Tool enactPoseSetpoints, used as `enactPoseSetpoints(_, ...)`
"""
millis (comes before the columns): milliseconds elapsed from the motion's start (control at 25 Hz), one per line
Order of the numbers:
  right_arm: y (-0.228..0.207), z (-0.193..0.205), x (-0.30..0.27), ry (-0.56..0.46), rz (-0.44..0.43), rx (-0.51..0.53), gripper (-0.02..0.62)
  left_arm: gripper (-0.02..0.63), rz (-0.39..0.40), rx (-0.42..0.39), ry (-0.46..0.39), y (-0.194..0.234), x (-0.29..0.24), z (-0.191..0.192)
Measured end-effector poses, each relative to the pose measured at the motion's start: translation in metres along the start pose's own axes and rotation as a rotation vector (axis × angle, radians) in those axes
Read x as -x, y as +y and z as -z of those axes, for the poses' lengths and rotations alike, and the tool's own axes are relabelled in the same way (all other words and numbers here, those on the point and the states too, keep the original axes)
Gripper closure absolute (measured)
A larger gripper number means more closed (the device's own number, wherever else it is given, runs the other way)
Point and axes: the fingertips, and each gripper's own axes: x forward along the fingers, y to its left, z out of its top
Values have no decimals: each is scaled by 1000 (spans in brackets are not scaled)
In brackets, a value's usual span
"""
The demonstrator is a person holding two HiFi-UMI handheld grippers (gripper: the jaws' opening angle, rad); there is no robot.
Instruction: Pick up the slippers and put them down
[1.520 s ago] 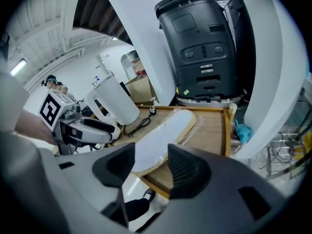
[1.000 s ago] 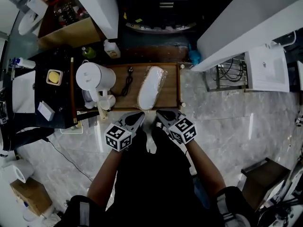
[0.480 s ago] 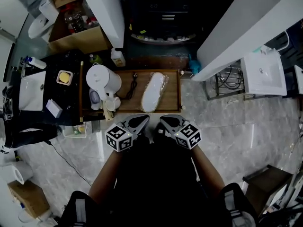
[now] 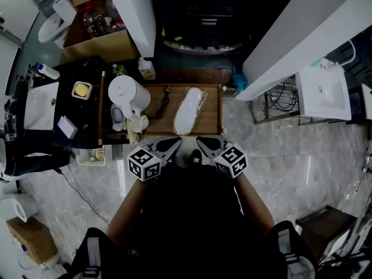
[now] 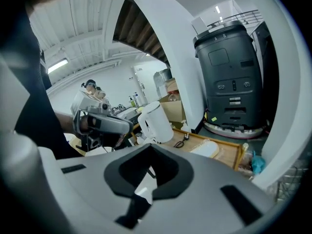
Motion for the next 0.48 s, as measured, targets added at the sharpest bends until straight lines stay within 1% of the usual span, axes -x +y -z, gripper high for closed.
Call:
enactPoseSetpoints(160,-3,-4,-1,-8,0,6,589,595,4,-7,3,1,-4,-3)
enactPoseSetpoints(360,-3,-2,-2,0,0,13,589,595,9,-44,27,0,-8,-2)
enactPoseSetpoints(480,0,-2,-5,-5,-4,11,589,595,18,-48,30,-2,-9,-3)
